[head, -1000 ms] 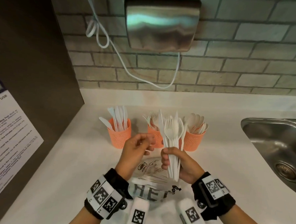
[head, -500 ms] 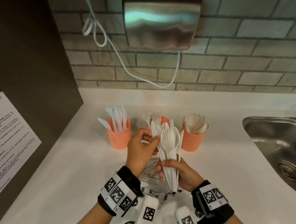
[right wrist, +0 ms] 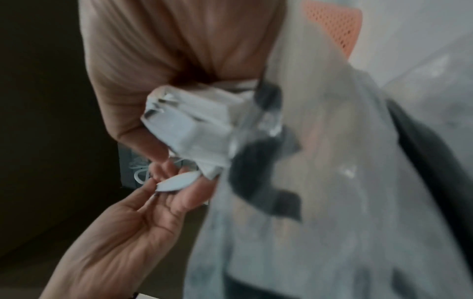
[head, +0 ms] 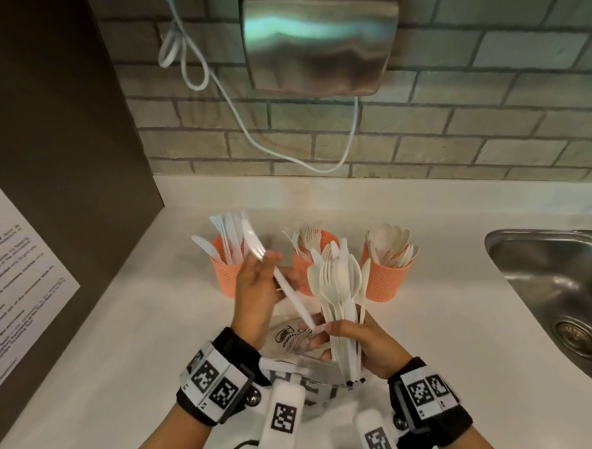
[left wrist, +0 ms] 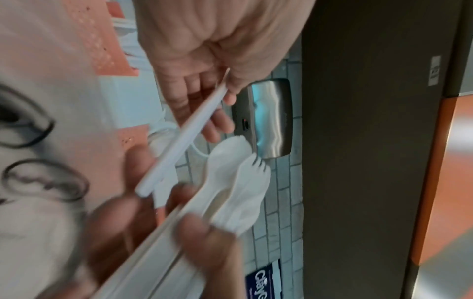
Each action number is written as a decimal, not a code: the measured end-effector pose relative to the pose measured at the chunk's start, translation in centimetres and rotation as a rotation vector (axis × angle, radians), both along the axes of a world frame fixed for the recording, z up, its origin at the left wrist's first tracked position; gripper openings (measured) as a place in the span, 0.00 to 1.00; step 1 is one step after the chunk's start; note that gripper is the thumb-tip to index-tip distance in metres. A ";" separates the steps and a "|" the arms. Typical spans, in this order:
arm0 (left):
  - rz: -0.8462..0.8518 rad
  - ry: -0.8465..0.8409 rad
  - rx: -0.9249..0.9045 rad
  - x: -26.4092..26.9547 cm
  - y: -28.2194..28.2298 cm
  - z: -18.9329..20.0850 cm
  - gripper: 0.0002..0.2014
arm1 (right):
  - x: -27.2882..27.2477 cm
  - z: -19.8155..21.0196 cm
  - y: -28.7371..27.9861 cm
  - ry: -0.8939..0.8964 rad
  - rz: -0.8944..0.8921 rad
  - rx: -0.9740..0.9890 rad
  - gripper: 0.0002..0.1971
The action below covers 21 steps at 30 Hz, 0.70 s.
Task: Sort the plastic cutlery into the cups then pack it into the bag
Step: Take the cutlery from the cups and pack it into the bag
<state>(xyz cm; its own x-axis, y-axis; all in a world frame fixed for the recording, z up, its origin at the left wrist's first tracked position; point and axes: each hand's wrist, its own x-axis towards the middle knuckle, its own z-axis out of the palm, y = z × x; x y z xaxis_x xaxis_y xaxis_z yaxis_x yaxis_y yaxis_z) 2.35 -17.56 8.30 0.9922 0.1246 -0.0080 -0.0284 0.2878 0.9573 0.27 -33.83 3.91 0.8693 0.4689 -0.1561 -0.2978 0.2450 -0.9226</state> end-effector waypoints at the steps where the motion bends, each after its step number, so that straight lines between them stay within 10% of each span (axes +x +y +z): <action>1: 0.025 -0.033 -0.018 0.3 0.5 0.5 0.10 | 0.0 -0.1 -0.2 -0.018 -0.001 -0.006 0.13; 9: -0.317 0.004 0.213 -0.6 1.1 1.2 0.05 | -0.2 0.1 -0.9 0.124 0.130 0.154 0.14; 21: -0.196 -0.082 0.179 0.0 0.4 1.6 0.07 | -0.2 0.0 -1.2 0.131 0.255 0.139 0.15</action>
<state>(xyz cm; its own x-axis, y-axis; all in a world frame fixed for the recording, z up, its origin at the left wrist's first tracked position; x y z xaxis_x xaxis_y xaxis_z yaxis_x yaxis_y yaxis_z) 2.39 -17.15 9.90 0.9939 -0.0777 0.0786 -0.0688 0.1216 0.9902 0.11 -35.03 3.91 0.6976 0.6940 -0.1783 -0.4803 0.2682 -0.8351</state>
